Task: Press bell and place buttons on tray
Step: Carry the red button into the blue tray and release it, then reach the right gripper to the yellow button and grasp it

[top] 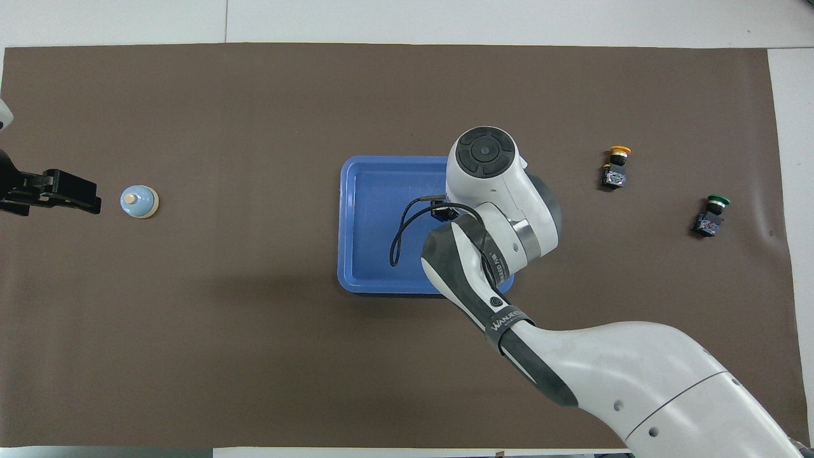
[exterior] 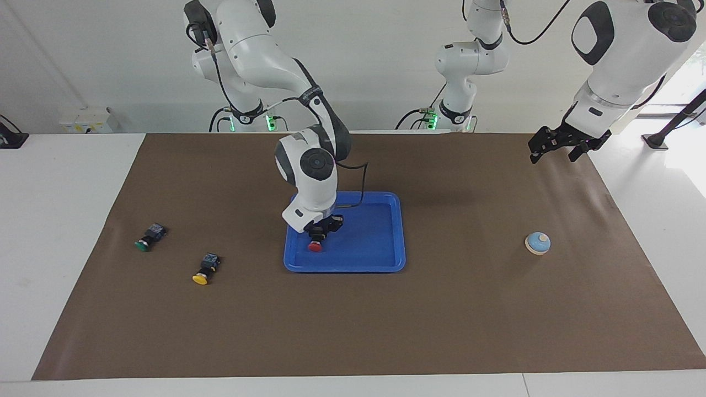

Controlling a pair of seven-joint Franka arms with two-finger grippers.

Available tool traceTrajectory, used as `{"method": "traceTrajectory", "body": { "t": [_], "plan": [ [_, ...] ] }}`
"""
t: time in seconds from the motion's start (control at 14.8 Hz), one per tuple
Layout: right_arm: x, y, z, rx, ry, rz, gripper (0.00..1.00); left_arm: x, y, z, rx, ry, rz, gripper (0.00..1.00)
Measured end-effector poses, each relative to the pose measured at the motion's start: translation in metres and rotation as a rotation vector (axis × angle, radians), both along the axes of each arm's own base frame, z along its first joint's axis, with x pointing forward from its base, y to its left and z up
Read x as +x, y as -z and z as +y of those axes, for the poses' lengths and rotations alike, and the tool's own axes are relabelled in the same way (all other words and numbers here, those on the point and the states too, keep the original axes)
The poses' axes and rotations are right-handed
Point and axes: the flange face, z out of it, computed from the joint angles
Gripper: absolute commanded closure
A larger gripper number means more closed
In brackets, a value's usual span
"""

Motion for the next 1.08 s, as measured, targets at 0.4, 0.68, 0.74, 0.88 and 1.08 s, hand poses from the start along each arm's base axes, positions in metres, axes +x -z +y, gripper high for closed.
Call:
{"method": "traceTrajectory", "body": {
  "t": [0.4, 0.68, 0.74, 0.88, 1.08],
  "plan": [
    [0.001, -0.045, -0.011, -0.026, 0.026, 0.028, 0.00, 0.000, 0.000, 0.000, 0.000, 0.000, 0.000, 0.00],
    [0.024, -0.133, -0.082, -0.025, 0.085, -0.006, 0.00, 0.000, 0.000, 0.000, 0.000, 0.000, 0.000, 0.00],
    [0.031, -0.145, -0.114, -0.024, 0.078, -0.017, 0.00, 0.000, 0.000, 0.000, 0.000, 0.000, 0.000, 0.00],
    [0.046, -0.152, -0.184, -0.034, 0.051, -0.025, 0.00, 0.000, 0.000, 0.000, 0.000, 0.000, 0.000, 0.00],
    [0.059, -0.136, -0.268, -0.025, 0.020, -0.061, 0.00, 0.000, 0.000, 0.000, 0.000, 0.000, 0.000, 0.00]
  ]
}}
